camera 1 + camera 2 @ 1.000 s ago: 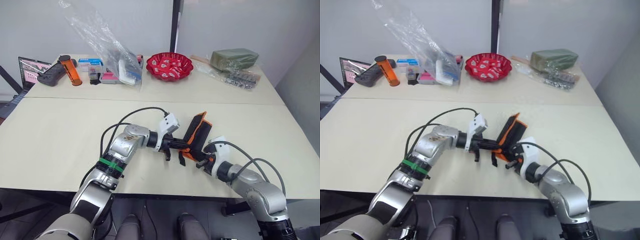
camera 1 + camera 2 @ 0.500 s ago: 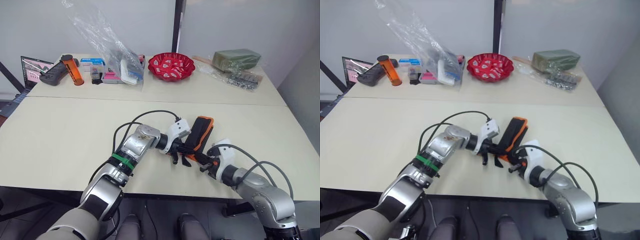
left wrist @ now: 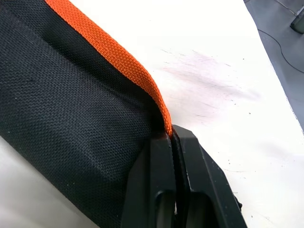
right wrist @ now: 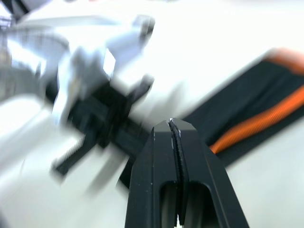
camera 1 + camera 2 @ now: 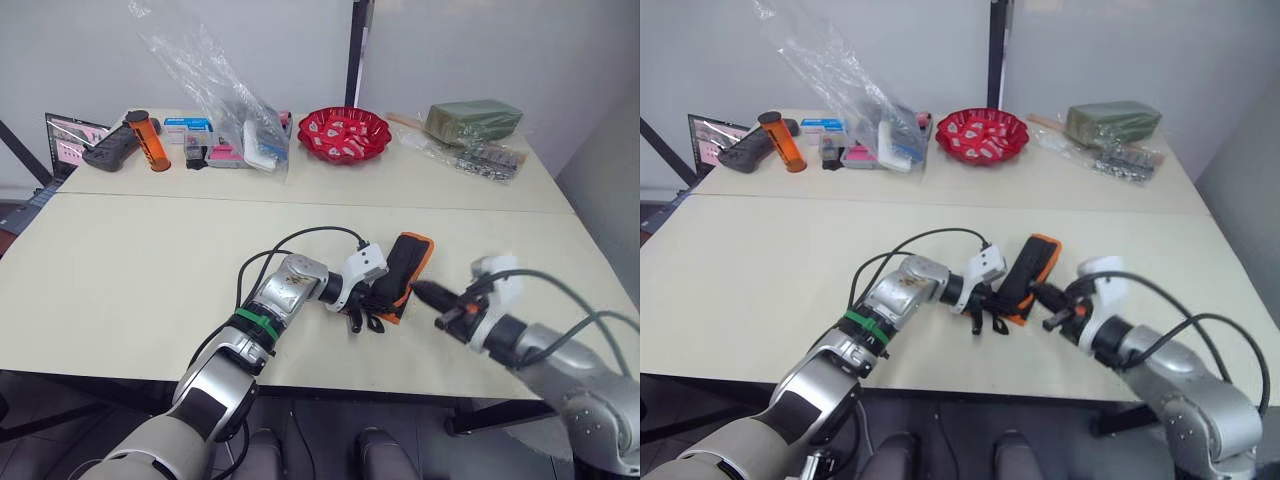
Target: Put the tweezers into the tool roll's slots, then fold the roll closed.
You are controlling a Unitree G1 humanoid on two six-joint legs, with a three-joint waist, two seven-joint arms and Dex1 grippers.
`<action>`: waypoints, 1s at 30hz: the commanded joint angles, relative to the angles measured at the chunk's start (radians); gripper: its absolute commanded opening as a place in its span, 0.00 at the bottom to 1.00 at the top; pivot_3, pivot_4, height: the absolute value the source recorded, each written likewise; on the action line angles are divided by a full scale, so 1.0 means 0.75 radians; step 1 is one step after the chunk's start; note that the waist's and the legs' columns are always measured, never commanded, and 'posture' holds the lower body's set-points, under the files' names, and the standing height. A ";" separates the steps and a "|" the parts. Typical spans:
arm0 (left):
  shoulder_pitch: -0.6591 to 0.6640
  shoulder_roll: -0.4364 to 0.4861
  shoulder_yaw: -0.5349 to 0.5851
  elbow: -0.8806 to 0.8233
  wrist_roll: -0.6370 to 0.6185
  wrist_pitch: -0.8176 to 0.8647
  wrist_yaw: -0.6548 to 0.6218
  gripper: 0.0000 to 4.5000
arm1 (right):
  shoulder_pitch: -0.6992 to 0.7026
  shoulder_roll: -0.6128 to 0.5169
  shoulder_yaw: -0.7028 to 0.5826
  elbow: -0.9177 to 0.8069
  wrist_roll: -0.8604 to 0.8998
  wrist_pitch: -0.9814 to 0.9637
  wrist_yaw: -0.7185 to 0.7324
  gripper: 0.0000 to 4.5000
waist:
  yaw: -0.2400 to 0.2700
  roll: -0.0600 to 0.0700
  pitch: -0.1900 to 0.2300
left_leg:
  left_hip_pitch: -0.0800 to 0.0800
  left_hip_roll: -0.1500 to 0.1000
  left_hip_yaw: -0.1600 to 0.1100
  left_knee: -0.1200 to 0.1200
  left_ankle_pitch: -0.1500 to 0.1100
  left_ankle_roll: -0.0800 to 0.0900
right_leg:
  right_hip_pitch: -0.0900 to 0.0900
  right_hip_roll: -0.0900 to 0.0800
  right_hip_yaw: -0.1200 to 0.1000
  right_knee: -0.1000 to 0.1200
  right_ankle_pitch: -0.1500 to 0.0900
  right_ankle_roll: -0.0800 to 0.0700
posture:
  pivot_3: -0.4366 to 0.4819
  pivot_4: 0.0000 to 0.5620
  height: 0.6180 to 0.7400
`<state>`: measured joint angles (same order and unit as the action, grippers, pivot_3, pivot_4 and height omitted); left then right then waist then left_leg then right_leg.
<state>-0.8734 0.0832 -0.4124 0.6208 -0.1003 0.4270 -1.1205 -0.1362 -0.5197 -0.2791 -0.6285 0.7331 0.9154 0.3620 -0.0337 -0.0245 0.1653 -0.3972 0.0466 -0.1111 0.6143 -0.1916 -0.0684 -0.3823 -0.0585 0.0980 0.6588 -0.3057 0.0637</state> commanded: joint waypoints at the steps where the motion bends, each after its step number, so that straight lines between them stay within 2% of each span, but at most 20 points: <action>1: 0.043 0.011 -0.061 0.032 0.071 0.020 -0.003 0.01 | -0.106 -0.085 0.150 0.181 -0.200 -0.080 0.000 0.00 | 0.002 0.000 0.000 | 0.000 0.000 0.000 0.000 0.000 0.000 | 0.000 0.000 0.000 0.000 0.000 0.000 | 0.48 0.27 0.96; 3: 0.051 0.019 -0.062 0.017 0.071 0.022 -0.007 0.01 | -0.177 -0.110 0.257 0.309 -0.313 -0.133 0.011 0.00 | 0.001 0.000 -0.001 | 0.000 0.000 0.000 0.000 0.000 0.000 | 0.000 0.000 0.000 -0.001 0.001 -0.001 | 0.48 0.27 0.96; 8: 0.066 0.030 -0.054 -0.019 0.072 0.026 0.007 0.01 | -0.267 -0.040 0.304 0.621 -0.450 -0.325 0.029 0.00 | -0.003 0.000 -0.001 | -0.001 0.000 0.000 -0.002 0.000 0.000 | -0.001 0.000 0.000 -0.001 0.003 -0.006 | 0.48 0.27 0.96; 13: 0.093 0.057 -0.037 -0.094 0.047 0.057 -0.010 0.01 | -0.246 0.001 0.340 0.722 -0.504 -0.382 0.067 0.00 | -0.012 0.001 -0.001 | 0.000 0.000 0.000 -0.002 0.000 0.000 | -0.001 0.000 0.000 0.000 0.003 -0.006 | 0.48 0.27 0.96; 17: 0.083 0.102 0.023 -0.151 -0.020 0.114 -0.069 0.27 | -0.221 0.024 0.380 0.785 -0.561 -0.400 0.074 0.00 | -0.020 0.001 -0.001 | 0.001 0.000 0.000 -0.003 0.000 0.000 | -0.001 0.000 0.000 0.001 0.003 -0.006 | 0.48 0.27 0.96; 22: 0.012 0.158 0.099 -0.062 -0.046 0.068 -0.090 0.63 | -0.247 0.052 0.359 0.800 -0.574 -0.423 0.083 0.00 | -0.030 0.001 -0.001 | 0.003 0.000 0.000 -0.002 0.000 0.000 | -0.001 0.000 0.000 0.004 0.003 -0.005 | 0.48 0.27 0.96; 25: -0.009 0.182 0.124 -0.056 -0.082 0.036 -0.162 0.85 | -0.254 0.049 0.354 0.811 -0.584 -0.423 0.092 0.00 | -0.035 0.001 -0.001 | 0.003 0.000 0.000 -0.001 0.000 0.000 | 0.000 0.000 0.000 0.005 0.002 -0.004 | 0.48 0.27 0.96; 27: -0.056 0.166 0.226 -0.032 -0.159 -0.010 -0.172 0.99 | -0.245 0.046 0.350 0.800 -0.587 -0.417 0.098 0.00 | -0.036 0.001 -0.001 | 0.003 0.000 0.000 -0.001 0.000 0.000 | -0.001 0.000 0.000 0.005 0.002 -0.004 | 0.48 0.27 0.96; 30: -0.103 0.139 0.311 -0.021 -0.236 -0.025 -0.201 0.99 | -0.236 0.056 0.346 0.788 -0.589 -0.410 0.102 0.00 | -0.034 0.001 -0.001 | 0.001 0.000 0.000 0.000 0.000 0.000 | -0.003 0.000 0.000 0.006 0.003 -0.005 | 0.48 0.27 0.96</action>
<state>-0.9101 0.2015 -0.2174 0.6228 -0.2319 0.4201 -1.2528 -0.3289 -0.4826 -0.0153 -0.0402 0.2982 0.5945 0.4375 -0.0592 -0.0239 0.1647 -0.3969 0.0467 -0.1111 0.6144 -0.1912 -0.0681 -0.3843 -0.0582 0.0982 0.6629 -0.3038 0.0602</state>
